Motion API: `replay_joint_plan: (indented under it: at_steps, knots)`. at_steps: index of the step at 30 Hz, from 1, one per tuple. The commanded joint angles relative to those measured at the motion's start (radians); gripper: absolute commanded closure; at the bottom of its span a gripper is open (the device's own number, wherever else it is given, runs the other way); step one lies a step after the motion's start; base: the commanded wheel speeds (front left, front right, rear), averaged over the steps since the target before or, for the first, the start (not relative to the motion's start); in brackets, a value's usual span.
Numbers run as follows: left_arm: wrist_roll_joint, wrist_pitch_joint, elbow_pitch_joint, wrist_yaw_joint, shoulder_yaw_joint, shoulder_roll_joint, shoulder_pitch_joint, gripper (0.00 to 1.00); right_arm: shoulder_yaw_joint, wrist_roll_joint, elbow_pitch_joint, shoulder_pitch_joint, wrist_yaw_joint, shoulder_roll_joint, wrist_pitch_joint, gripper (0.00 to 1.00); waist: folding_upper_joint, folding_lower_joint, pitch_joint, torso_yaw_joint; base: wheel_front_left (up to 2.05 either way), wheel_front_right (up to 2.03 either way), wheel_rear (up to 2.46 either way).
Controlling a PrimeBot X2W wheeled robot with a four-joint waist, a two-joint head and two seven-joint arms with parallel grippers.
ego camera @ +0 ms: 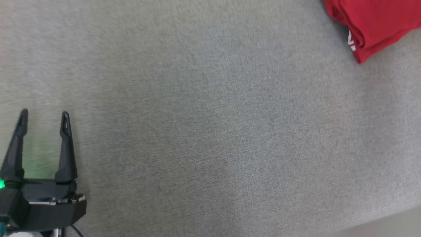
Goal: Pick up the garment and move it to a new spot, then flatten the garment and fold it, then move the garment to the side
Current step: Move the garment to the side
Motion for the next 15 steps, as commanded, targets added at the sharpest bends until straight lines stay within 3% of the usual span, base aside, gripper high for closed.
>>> replay_joint_plan:
  at_steps: [1, 7, 15]
  knots:
    - [-0.008, -0.011, 0.02, 0.007, 0.003, -0.01, 0.019, 0.0, 0.026, 0.022, -0.027, 0.024, 0.0, 0.022, -0.02, 0.0, 0.0, 0.0, -0.067, 0.04, 0.0, 0.0, 0.0]
    - [-0.022, -0.024, 0.086, 0.015, 0.002, -0.043, 0.047, 0.0, 0.079, 0.046, -0.094, 0.1, 0.0, 0.067, -0.069, 0.0, 0.0, 0.0, -0.16, 0.098, 0.0, 0.0, 0.0]
    - [-0.029, -0.027, 0.127, 0.022, 0.015, -0.082, 0.1, 0.0, 0.041, 0.037, -0.142, 0.264, 0.0, 0.145, -0.119, 0.0, 0.0, 0.0, -0.282, 0.147, 0.0, 0.0, 0.0]
